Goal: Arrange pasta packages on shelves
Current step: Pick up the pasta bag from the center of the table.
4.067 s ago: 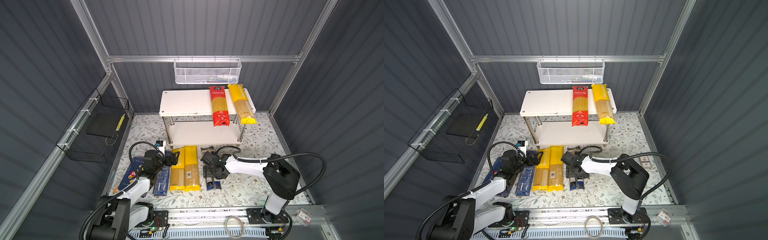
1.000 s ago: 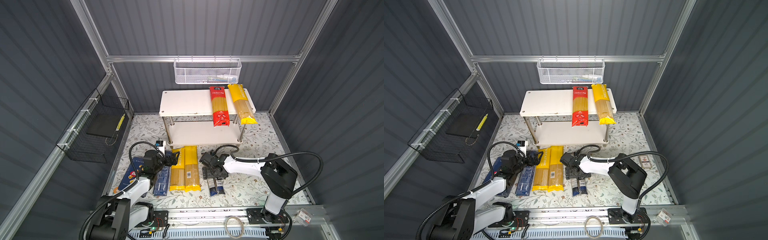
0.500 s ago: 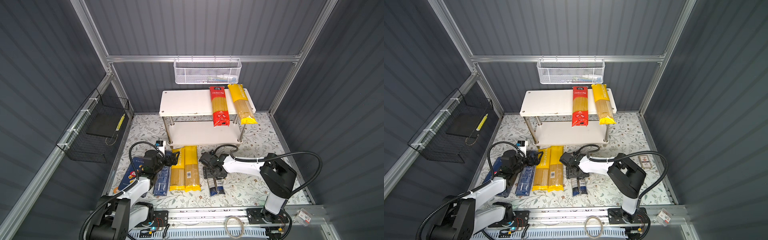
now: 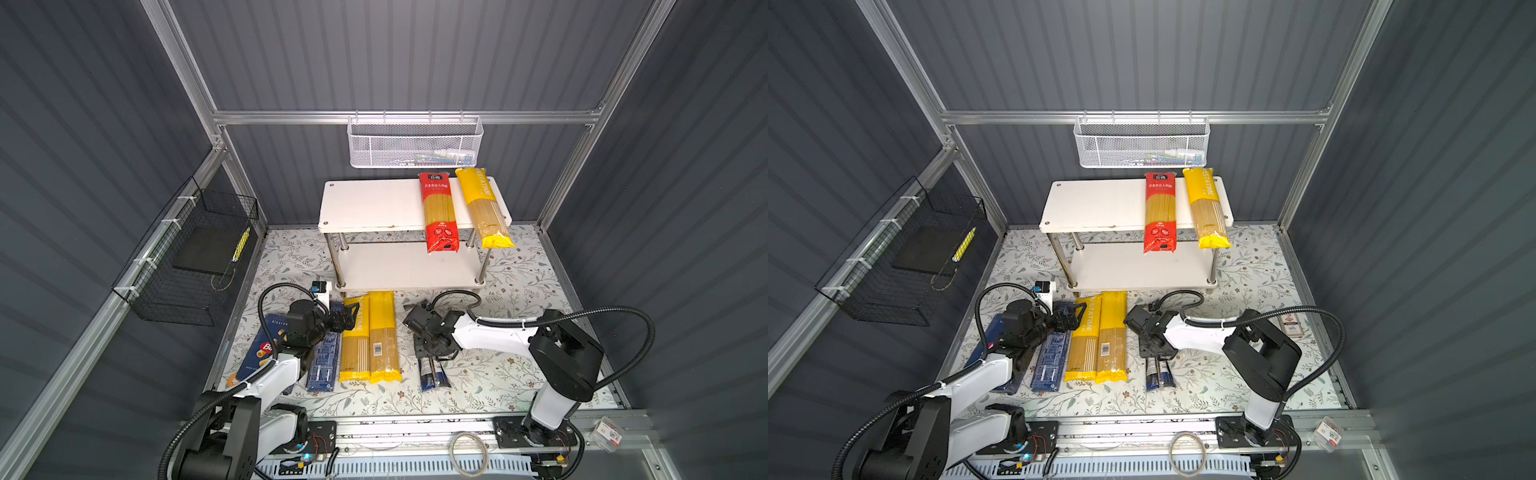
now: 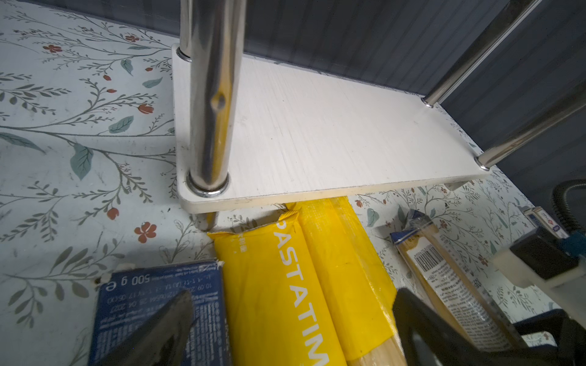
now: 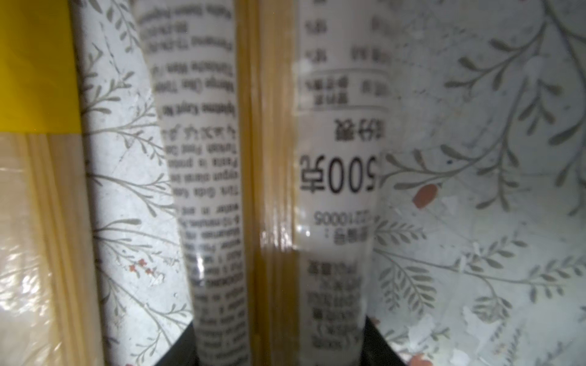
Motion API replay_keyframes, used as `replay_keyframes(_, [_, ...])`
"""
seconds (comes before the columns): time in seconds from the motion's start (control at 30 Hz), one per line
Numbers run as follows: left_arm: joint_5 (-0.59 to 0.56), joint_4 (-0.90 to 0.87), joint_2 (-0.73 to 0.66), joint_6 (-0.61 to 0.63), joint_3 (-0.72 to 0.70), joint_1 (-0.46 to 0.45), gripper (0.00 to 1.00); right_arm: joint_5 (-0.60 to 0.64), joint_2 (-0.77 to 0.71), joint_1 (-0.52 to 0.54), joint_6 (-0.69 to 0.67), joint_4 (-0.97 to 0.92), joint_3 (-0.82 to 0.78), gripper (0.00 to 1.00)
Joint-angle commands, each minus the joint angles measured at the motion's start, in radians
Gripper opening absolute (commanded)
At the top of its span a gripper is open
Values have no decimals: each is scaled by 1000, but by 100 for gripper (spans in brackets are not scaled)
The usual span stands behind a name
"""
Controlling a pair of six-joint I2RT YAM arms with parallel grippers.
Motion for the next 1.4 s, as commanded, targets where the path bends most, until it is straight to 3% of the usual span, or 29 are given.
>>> replay_keyframes(0.0, [4, -17, -7, 1, 0, -5, 99, -81, -29, 7, 3, -21, -50, 46])
replay_keyframes(0.43, [1, -19, -11, 3, 1, -5, 100, -144, -307, 7, -36, 130, -103, 27])
replay_keyframes(1.07, [0, -19, -5, 3, 2, -5, 100, -297, -495, 22, -79, 97, 30, 23])
replay_keyframes(1.37, [2, -18, 0, 3, 3, -5, 99, -339, -476, 65, -105, 84, 144, 23])
